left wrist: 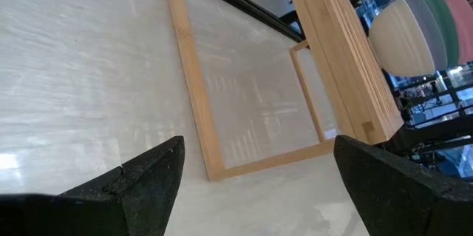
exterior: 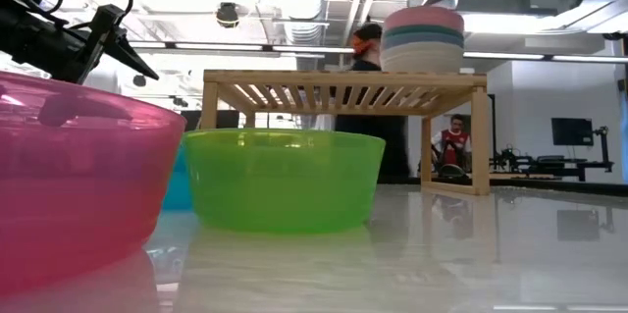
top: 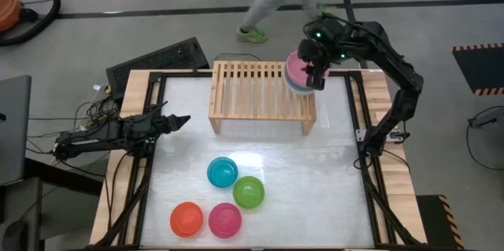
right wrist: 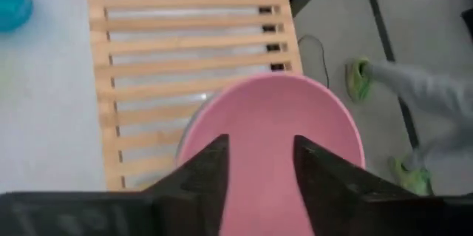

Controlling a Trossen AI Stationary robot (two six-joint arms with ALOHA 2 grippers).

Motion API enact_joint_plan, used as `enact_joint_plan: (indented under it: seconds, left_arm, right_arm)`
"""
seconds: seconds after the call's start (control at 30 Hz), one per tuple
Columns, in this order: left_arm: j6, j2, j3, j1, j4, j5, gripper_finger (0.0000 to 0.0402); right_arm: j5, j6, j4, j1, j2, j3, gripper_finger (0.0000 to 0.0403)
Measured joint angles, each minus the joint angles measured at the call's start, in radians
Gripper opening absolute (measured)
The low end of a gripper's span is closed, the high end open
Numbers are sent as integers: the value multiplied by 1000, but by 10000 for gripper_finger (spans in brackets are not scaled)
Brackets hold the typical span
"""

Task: Place and stack bowls onto a shelf
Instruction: Stack the pink bowl on top of the dark green bowl on the shelf, then put the light blue bowl on the shelf

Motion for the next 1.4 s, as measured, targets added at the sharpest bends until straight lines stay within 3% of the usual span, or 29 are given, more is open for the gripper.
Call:
enact_joint_plan:
  seconds: [0.13, 0.2, 0.23, 0.53, 0.8, 0.97, 1.1, 1.23, 1.4]
  left_arm:
    - [0, 0, 0, 0, 0, -14, 332]
    - [0, 0, 0, 0, 0, -22, 332]
    - [0, 0, 0, 0, 0, -25, 332]
    - [4, 0, 0, 0, 0, -31, 332]
    - [4, 0, 0, 0, -1, -38, 332]
    - [4, 0, 0, 0, -1, -39, 332]
    - [4, 0, 0, 0, 0, -23, 332]
    - [6, 0, 0, 0, 21, 86, 332]
    - [89, 10, 0, -1, 217, 401, 332]
  right_arm:
    - [66, 109, 40, 24, 0, 8, 73]
    - [171, 146, 31, 60, 6, 6, 24]
    - [236, 154, 31, 85, 7, -3, 18]
    - [639, 278, 31, 311, 10, -198, 18]
    - [631, 356, 43, 318, 10, -345, 18]
    - [649, 330, 70, 310, 4, -345, 18]
    - [736, 322, 81, 348, 2, -250, 38]
    - [739, 298, 108, 435, -3, -70, 67]
    - [736, 343, 104, 526, -3, 96, 79]
